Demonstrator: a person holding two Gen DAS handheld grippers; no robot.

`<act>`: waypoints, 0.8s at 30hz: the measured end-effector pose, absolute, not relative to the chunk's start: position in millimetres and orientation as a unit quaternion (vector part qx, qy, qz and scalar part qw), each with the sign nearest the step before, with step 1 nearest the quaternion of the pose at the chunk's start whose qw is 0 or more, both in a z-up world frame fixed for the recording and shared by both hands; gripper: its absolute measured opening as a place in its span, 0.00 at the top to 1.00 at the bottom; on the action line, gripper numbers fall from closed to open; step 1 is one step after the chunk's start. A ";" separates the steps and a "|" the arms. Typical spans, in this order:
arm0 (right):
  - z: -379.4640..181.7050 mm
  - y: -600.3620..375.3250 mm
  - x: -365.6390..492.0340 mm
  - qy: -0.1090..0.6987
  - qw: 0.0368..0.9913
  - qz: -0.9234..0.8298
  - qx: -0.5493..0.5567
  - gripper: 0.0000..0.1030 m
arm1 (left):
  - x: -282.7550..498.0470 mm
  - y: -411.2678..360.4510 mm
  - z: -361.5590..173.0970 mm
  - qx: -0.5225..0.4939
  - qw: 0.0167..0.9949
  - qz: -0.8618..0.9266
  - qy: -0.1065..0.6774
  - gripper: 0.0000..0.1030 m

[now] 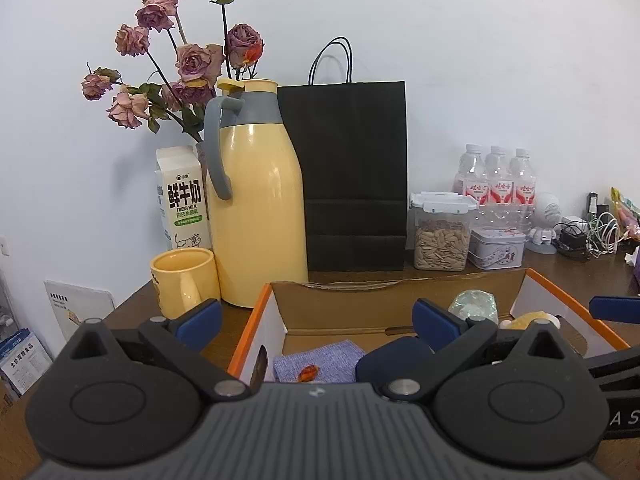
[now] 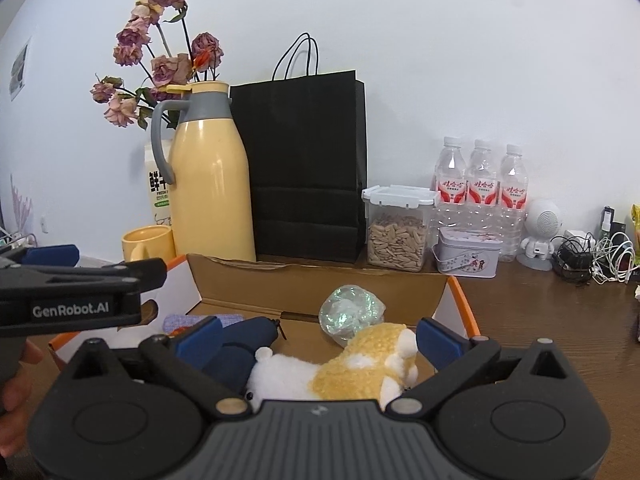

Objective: Organize objects
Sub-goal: 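Open both grippers to drop the orange item and white piece inside, then withdraw both grippers from the box toward the loose items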

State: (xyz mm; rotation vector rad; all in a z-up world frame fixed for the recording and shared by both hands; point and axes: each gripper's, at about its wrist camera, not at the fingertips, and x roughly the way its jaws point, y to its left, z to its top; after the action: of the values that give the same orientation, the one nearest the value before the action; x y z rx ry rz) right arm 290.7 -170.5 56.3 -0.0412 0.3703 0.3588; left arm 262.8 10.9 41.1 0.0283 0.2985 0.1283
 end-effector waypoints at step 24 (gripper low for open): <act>51.0 -191.1 211.8 0.196 0.961 0.187 -0.056 0.00 | 176.8 37.1 26.9 0.007 0.982 0.054 0.178 0.00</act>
State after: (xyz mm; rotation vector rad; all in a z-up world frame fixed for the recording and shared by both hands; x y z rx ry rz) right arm 211.8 -191.1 51.0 -0.1141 0.3979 0.3781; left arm 176.8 37.1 26.9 0.0135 0.3591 0.1082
